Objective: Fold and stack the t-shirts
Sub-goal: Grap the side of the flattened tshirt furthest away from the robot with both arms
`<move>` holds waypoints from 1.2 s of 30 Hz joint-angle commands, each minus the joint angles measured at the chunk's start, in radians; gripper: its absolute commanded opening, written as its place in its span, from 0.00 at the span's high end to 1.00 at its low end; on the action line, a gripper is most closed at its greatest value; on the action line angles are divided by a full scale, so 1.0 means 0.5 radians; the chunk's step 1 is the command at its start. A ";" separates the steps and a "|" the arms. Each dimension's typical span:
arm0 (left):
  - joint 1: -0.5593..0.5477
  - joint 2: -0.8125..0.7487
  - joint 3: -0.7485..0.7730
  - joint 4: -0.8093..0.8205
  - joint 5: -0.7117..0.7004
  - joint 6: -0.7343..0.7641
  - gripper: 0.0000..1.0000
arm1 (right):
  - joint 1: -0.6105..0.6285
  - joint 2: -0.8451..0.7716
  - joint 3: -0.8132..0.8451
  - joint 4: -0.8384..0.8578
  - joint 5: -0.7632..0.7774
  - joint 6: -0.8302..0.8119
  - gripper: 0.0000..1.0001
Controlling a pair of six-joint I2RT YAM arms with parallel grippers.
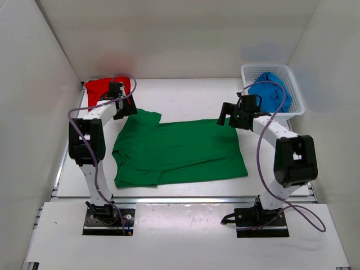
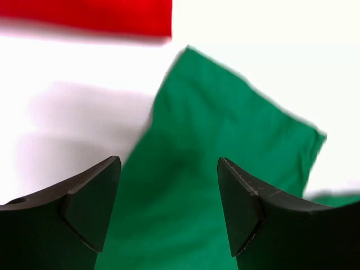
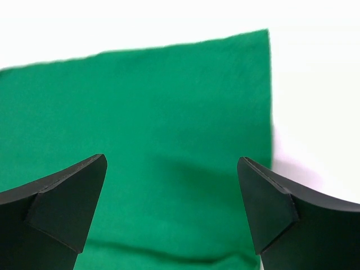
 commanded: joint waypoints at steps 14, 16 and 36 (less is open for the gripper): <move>-0.057 0.410 0.497 -0.206 -0.130 0.162 0.28 | -0.019 0.716 0.772 -0.330 0.302 0.046 0.01; -0.048 0.407 0.448 -0.203 -0.115 0.180 0.39 | -0.006 0.741 0.800 -0.367 0.333 0.046 0.01; -0.042 0.309 0.346 -0.246 0.072 0.245 1.00 | 0.043 1.137 1.288 -0.692 0.450 0.067 0.40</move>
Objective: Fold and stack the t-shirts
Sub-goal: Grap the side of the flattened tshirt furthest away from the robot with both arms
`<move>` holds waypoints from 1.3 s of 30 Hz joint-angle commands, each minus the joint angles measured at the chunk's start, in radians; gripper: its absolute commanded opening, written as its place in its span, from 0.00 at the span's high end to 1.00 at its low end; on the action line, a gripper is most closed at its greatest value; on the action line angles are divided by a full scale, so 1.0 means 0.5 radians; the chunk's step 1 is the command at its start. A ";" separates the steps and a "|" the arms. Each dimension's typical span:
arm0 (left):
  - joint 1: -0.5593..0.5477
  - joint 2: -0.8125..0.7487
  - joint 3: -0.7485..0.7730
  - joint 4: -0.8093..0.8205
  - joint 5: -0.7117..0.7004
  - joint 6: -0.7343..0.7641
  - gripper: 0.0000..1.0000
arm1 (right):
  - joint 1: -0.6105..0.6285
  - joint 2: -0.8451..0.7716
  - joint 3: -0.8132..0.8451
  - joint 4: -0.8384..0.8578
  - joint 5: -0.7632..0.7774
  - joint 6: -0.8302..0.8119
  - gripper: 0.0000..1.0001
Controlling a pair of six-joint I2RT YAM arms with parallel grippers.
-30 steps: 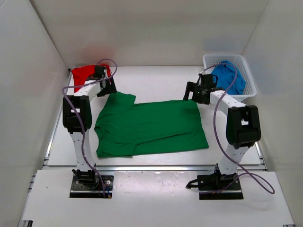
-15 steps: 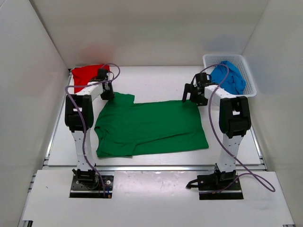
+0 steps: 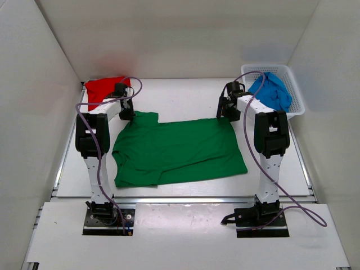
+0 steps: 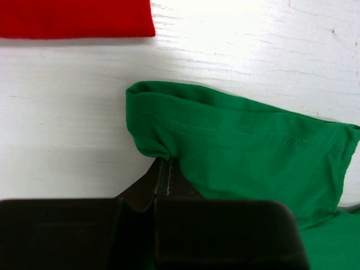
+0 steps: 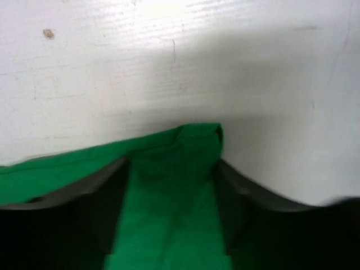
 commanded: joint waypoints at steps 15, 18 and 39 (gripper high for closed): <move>0.013 -0.167 0.036 -0.145 0.093 0.098 1.00 | -0.066 0.088 0.128 -0.055 0.059 -0.003 0.43; 0.001 -0.176 0.081 -0.182 0.111 0.111 1.00 | -0.078 0.144 0.205 -0.104 0.071 -0.046 0.54; 0.044 -0.790 -0.169 -0.302 0.133 0.233 1.00 | -0.042 -0.653 -0.619 0.396 -0.192 -0.325 1.00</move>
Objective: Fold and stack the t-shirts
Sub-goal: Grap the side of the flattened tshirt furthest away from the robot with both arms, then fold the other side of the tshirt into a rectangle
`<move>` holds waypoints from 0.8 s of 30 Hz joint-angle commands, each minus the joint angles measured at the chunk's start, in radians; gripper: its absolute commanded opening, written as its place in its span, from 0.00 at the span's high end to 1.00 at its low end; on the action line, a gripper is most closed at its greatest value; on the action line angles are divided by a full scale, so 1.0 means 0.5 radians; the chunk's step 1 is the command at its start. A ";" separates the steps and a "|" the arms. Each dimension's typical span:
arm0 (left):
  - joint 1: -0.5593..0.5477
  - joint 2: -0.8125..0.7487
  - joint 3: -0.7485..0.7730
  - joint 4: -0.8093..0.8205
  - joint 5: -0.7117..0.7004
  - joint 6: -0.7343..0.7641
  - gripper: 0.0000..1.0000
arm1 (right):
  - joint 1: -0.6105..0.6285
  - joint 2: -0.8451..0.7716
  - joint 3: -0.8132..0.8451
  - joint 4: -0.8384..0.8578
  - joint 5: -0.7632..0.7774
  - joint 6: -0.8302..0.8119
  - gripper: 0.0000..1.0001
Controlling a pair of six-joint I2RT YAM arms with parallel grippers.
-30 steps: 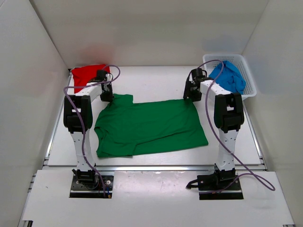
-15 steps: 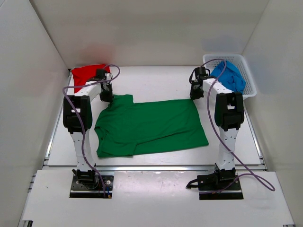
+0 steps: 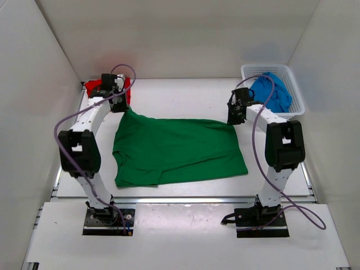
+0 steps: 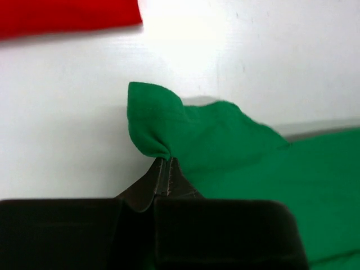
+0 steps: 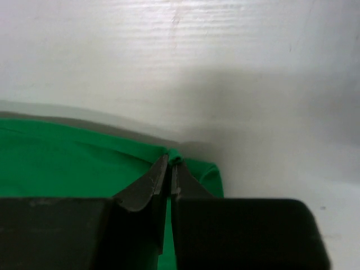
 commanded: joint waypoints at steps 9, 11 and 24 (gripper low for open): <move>-0.002 -0.724 -0.831 0.142 -0.005 0.032 1.00 | -0.137 -0.686 -0.759 0.475 -0.379 -0.070 0.99; -0.002 -0.837 -0.972 0.151 -0.011 0.023 1.00 | -0.149 -0.730 -0.821 0.515 -0.422 -0.091 1.00; -0.054 -1.325 -1.463 0.115 -0.044 -0.045 1.00 | -0.232 -1.006 -1.170 0.564 -0.483 -0.067 1.00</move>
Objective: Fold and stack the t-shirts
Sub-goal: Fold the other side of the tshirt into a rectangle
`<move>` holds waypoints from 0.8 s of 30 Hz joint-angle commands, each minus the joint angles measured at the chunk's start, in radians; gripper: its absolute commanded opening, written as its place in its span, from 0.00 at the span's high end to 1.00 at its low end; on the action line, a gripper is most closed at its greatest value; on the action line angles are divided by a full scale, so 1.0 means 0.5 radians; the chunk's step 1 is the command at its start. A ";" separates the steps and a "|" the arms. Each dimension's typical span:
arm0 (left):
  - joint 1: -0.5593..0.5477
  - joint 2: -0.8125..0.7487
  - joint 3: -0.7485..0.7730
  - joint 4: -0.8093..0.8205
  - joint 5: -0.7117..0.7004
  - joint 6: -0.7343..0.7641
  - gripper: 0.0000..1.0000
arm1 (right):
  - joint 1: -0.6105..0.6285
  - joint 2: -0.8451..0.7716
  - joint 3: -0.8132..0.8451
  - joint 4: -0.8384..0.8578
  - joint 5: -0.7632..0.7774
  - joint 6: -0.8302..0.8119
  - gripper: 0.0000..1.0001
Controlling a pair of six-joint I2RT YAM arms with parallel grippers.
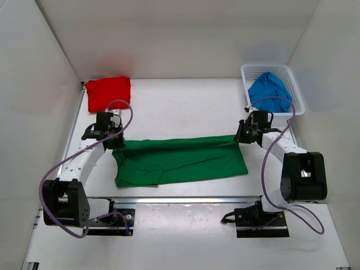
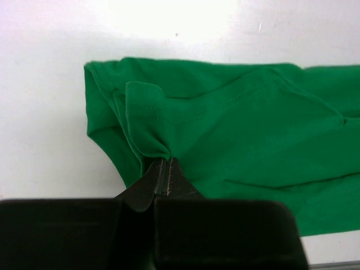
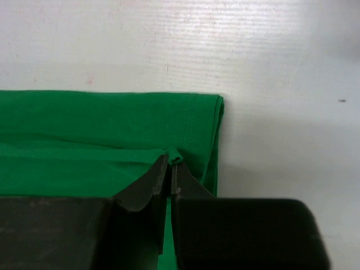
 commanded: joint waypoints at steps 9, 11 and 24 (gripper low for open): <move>-0.027 -0.440 -0.292 -0.109 -0.085 -0.090 1.00 | -0.068 -0.246 -0.189 0.024 -0.056 0.007 1.00; -0.042 -0.498 -0.307 -0.136 -0.131 -0.115 0.94 | -0.144 -0.313 -0.248 0.011 -0.071 0.035 0.99; -0.107 -0.873 -0.307 -0.124 -0.101 -0.378 0.58 | -0.197 -0.633 -0.343 0.060 -0.142 0.139 0.66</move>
